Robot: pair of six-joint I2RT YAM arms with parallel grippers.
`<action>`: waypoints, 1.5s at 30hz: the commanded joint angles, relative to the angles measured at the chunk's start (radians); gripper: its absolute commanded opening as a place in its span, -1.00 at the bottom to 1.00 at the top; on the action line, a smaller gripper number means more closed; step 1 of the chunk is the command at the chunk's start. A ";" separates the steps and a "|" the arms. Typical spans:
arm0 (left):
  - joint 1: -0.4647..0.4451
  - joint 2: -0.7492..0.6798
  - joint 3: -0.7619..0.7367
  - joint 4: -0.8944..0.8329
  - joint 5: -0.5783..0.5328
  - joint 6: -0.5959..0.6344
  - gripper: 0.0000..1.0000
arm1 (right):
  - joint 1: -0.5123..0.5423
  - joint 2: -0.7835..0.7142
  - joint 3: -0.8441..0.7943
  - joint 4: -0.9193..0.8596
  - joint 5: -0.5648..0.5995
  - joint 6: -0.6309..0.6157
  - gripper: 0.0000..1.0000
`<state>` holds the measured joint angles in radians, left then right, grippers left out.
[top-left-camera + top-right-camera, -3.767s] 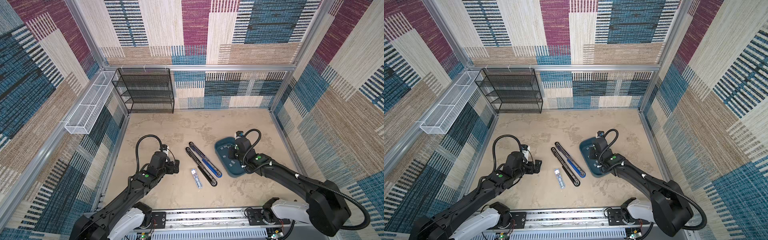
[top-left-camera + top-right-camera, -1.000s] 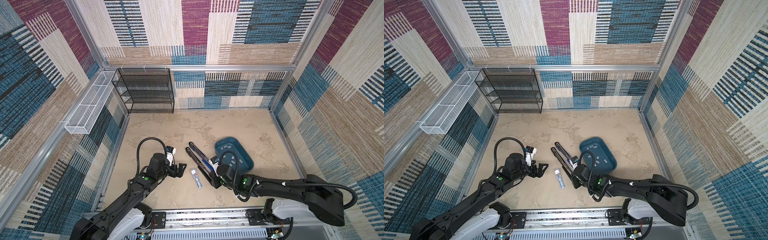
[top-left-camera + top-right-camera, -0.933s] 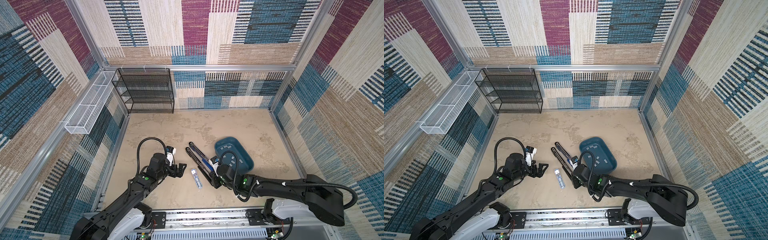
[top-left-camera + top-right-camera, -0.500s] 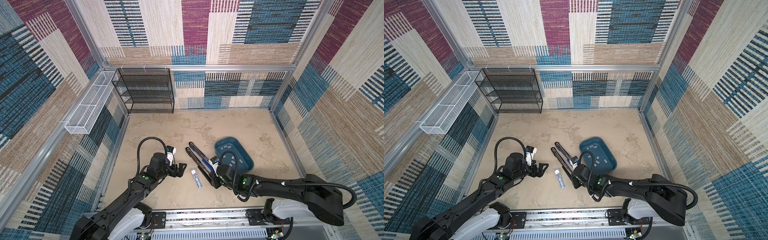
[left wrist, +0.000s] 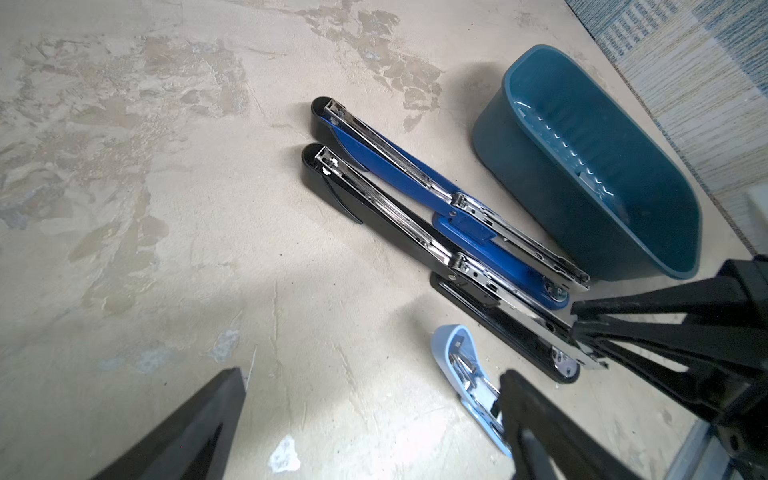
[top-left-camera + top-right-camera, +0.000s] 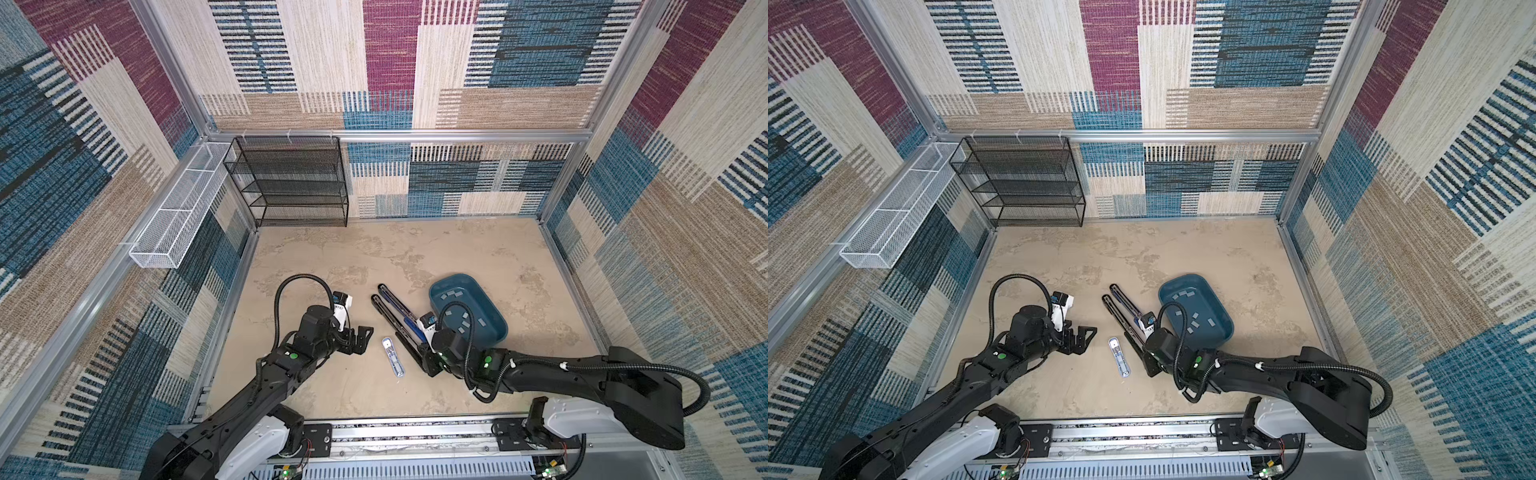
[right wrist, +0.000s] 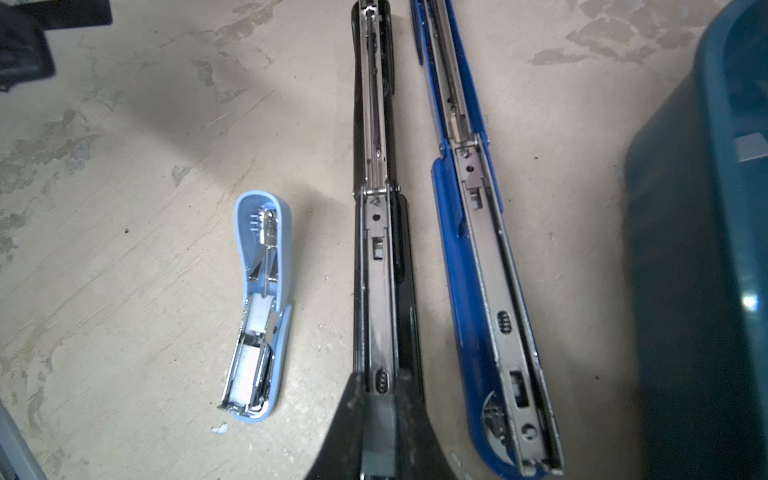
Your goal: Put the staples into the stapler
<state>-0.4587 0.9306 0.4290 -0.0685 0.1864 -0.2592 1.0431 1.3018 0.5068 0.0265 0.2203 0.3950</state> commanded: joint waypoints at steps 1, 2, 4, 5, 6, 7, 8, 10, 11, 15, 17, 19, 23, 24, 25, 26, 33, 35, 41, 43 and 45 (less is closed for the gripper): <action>0.001 -0.003 0.004 0.024 0.004 0.017 0.98 | 0.000 -0.009 0.004 0.016 0.016 -0.002 -0.69; 0.000 -0.003 0.004 0.024 0.005 0.018 0.98 | 0.000 -0.010 0.002 0.015 0.017 -0.001 -0.69; 0.001 -0.003 0.004 0.024 0.005 0.017 0.98 | 0.000 -0.009 0.002 0.015 0.016 -0.001 -0.69; 0.001 -0.003 0.004 0.024 0.005 0.017 0.98 | 0.000 -0.006 0.003 0.015 0.014 -0.002 -0.69; 0.001 -0.005 0.004 0.024 0.005 0.017 0.98 | 0.000 -0.003 0.004 0.015 0.015 -0.002 -0.69; 0.001 -0.004 0.004 0.023 0.005 0.017 0.99 | 0.001 -0.001 0.005 0.014 0.014 -0.002 -0.69; 0.001 -0.004 0.004 0.025 0.005 0.017 0.98 | 0.000 0.003 0.007 0.015 0.012 -0.001 -0.69; 0.000 -0.004 0.004 0.024 0.005 0.017 0.98 | 0.000 0.009 0.010 0.013 0.013 -0.002 -0.69; 0.001 -0.005 0.004 0.024 0.005 0.017 0.98 | 0.001 0.011 0.012 0.012 0.014 -0.001 -0.69; 0.000 -0.006 0.004 0.023 0.007 0.017 0.98 | 0.001 0.015 0.013 0.006 0.026 0.001 -0.69; 0.001 -0.004 0.004 0.024 0.007 0.017 0.98 | 0.001 0.016 0.013 0.004 0.027 0.001 -0.69; 0.001 -0.005 0.004 0.024 0.007 0.017 0.98 | 0.000 0.014 0.013 0.005 0.028 0.002 -0.69; 0.000 -0.005 0.004 0.025 0.008 0.017 0.98 | 0.000 0.016 0.013 0.005 0.027 0.001 -0.69; 0.000 -0.004 0.003 0.025 0.008 0.017 0.98 | 0.001 0.018 0.014 0.005 0.027 0.001 -0.69; 0.000 -0.004 0.004 0.024 0.009 0.017 0.98 | 0.001 0.018 0.015 0.005 0.027 0.002 -0.69; 0.000 -0.005 0.004 0.025 0.007 0.017 0.98 | 0.001 0.020 0.015 0.004 0.025 0.004 -0.69; 0.001 -0.004 0.004 0.023 0.004 0.017 0.98 | 0.000 0.011 -0.004 -0.010 -0.007 0.044 -0.70; 0.000 -0.005 0.004 0.024 0.004 0.017 0.99 | 0.000 0.005 -0.008 -0.020 -0.010 0.059 -0.70; 0.000 -0.004 0.004 0.024 0.004 0.017 0.98 | 0.000 -0.014 -0.015 -0.058 -0.012 0.088 -0.70; 0.001 -0.004 0.004 0.024 0.004 0.017 0.98 | 0.000 -0.021 -0.014 -0.069 -0.012 0.096 -0.70; 0.001 -0.005 0.004 0.024 0.005 0.018 0.98 | 0.002 -0.035 -0.013 -0.084 -0.011 0.099 -0.70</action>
<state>-0.4591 0.9279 0.4290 -0.0681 0.1886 -0.2592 1.0431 1.2804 0.4961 -0.0242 0.2096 0.4679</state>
